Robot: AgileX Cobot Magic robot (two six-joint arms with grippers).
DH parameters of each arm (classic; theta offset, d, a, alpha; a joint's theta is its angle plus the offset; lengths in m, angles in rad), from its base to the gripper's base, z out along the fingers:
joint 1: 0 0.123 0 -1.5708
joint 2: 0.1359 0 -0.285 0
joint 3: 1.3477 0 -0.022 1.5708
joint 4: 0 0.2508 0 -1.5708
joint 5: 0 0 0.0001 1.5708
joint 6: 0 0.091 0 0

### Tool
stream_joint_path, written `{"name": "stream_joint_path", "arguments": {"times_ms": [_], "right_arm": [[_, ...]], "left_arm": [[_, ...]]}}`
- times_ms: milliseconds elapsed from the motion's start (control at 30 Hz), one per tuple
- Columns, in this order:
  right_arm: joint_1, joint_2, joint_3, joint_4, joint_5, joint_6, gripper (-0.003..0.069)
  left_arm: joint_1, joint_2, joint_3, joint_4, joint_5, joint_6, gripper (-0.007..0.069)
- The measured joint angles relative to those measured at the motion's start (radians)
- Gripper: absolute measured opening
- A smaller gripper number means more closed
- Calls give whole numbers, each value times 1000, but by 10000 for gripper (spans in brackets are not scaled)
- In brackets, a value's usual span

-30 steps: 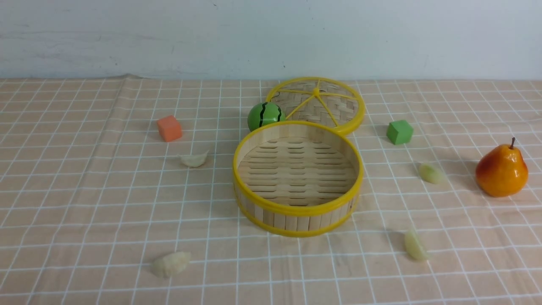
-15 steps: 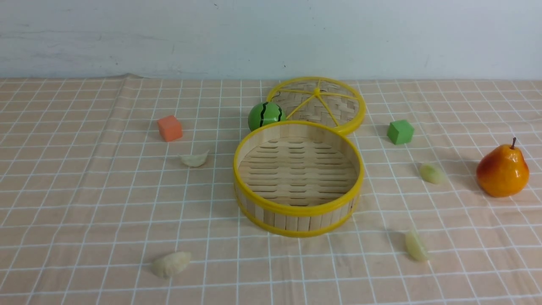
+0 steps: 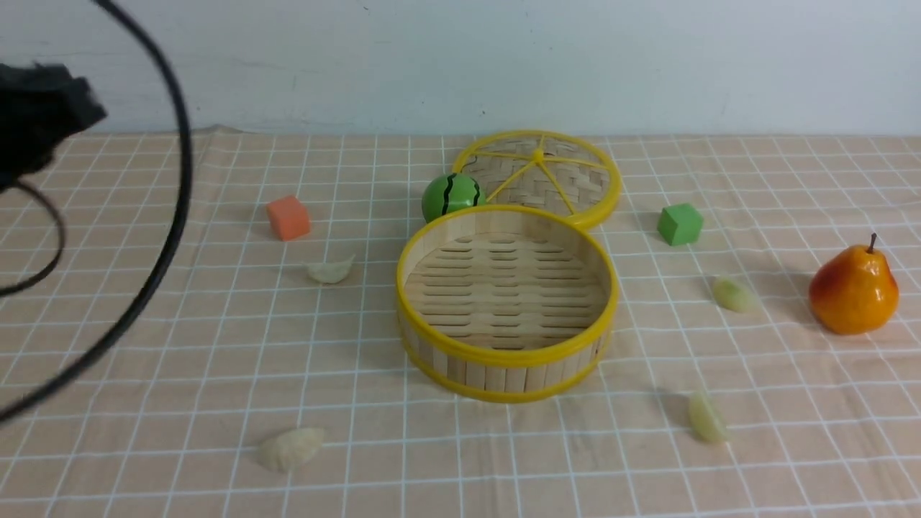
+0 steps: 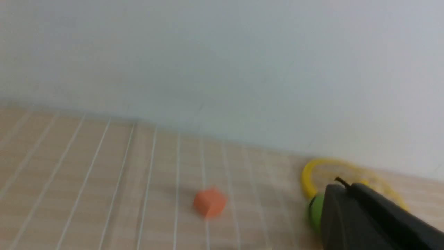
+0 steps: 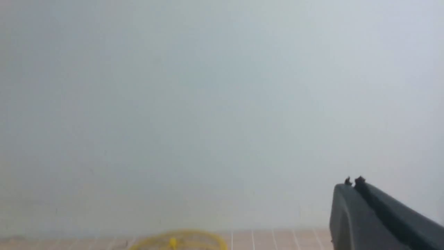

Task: Put the dumplings into the steamer on the table with the brown tablecloth.
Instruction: 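Reach for and grasp a dumpling on the table with the left gripper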

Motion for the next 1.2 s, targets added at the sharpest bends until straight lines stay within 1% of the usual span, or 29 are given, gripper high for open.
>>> {"name": "stream_joint_path", "arguments": {"times_ms": [33,67,100,133,167,200,300,333,400,467,500,533,600,667,700,733,800,900,1000,1067,1133,1167,1200], "right_arm": [[0,14,-13,0,62,6,-17],[0,35,-33,0,155,7,-16],[0,45,-45,0,208,7,-15],[0,72,-80,-1,367,5,-10],[0,86,-89,-1,408,2,-10],[0,123,-129,-9,568,-8,-8],[0,192,-180,-28,744,-30,-7],[0,266,-224,-50,859,-57,-6],[0,330,-260,-79,927,-91,-5],[0,388,-277,-97,941,-102,-3],[0,406,-279,-98,940,-105,-3],[0,415,-279,-98,939,-105,-3],[0,452,-281,-78,921,-110,-2],[0,462,-281,-52,900,-111,-2],[0,462,-281,-47,899,-111,-2],[0,464,-281,-17,885,-111,-2],[0,465,-283,19,872,-111,-2],[0,465,-286,76,863,-115,0],[0,465,-286,88,861,-116,0],[0,465,-286,94,861,-118,1],[0,465,-286,99,861,-118,3],[0,465,-286,100,861,-118,3],[0,465,-286,105,860,-118,3]], "left_arm": [[0,58,-39,-4,57,-19,-14],[-4,169,-118,-14,212,-42,-14],[-6,196,-137,-16,249,-42,-14],[-22,315,-214,-32,383,-18,-14],[-24,315,-224,-35,412,-5,-14],[-48,439,-310,-72,518,64,-14],[-76,551,-404,-126,581,138,-14],[-100,630,-488,-184,606,204,-14],[-121,708,-572,-217,606,237,-11],[-134,782,-666,-225,609,252,9],[-141,816,-711,-222,617,262,31],[-141,822,-720,-221,617,262,36],[-146,910,-837,-208,643,322,139],[-146,966,-892,-208,651,374,229],[-146,966,-898,-209,651,374,229],[-146,1018,-940,-211,652,423,313],[-146,1075,-974,-214,653,482,395],[-146,1163,-1001,-223,666,567,489],[-146,1191,-1002,-225,668,618,503],[-146,1202,-1002,-224,654,658,491],[-146,1203,-1002,-223,627,673,444],[-146,1203,-1002,-223,625,679,444],[-146,1203,-1002,-222,604,683,364]]}}
